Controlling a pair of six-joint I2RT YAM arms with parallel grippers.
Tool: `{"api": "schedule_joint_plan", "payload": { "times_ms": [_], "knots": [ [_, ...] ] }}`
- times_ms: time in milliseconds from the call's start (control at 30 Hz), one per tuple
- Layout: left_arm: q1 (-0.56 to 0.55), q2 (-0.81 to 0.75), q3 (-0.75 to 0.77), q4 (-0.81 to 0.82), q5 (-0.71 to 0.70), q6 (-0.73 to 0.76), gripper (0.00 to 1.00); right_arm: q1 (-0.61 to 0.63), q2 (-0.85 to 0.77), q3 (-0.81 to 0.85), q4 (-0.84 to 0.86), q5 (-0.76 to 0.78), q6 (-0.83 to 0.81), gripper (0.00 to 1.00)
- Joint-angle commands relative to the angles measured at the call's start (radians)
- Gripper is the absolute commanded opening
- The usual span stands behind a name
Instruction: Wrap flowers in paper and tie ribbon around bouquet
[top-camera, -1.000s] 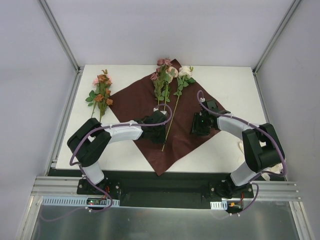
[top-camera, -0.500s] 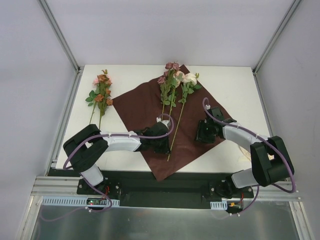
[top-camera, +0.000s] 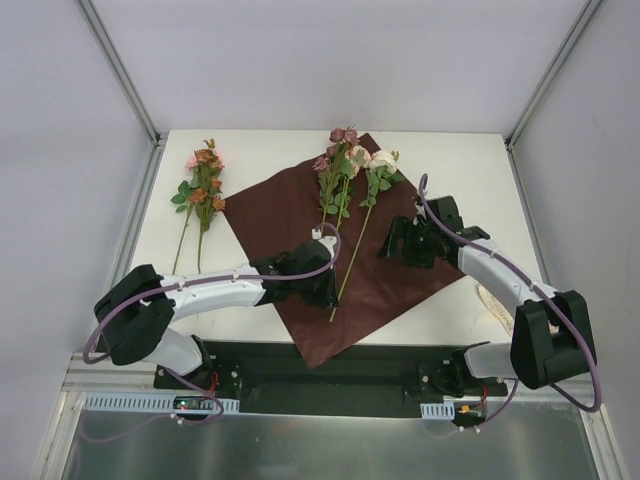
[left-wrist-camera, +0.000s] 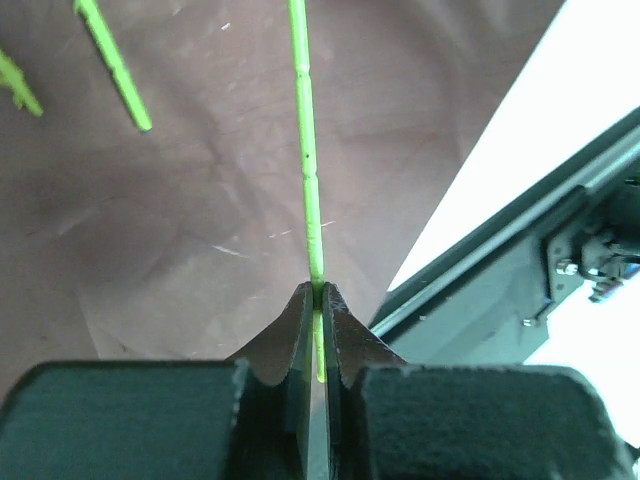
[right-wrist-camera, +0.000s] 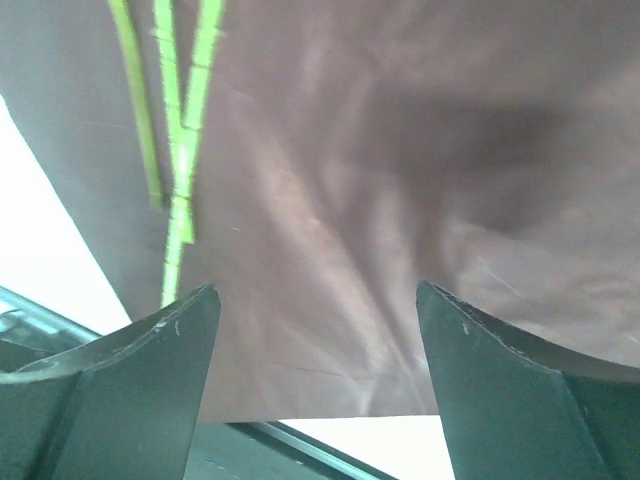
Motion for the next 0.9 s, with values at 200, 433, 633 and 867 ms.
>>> {"api": "schedule_joint_plan", "payload": {
  "times_ms": [200,433,633,867],
  "knots": [
    [-0.025,-0.059,0.056,-0.040,0.065,0.014,0.00,0.023,0.234,0.162,0.309,-0.160,0.322,0.80],
    [-0.042,-0.076,0.038,-0.039,0.055,-0.001,0.00,0.025,0.308,0.202,0.361,-0.104,0.286,0.42],
    [-0.050,-0.094,0.030,-0.039,0.042,0.008,0.00,0.054,0.270,0.243,0.303,-0.054,0.226,0.01],
    [-0.037,-0.134,0.009,-0.080,-0.102,-0.015,0.00,0.207,0.139,0.371,0.164,0.172,0.125,0.01]
  ]
}}
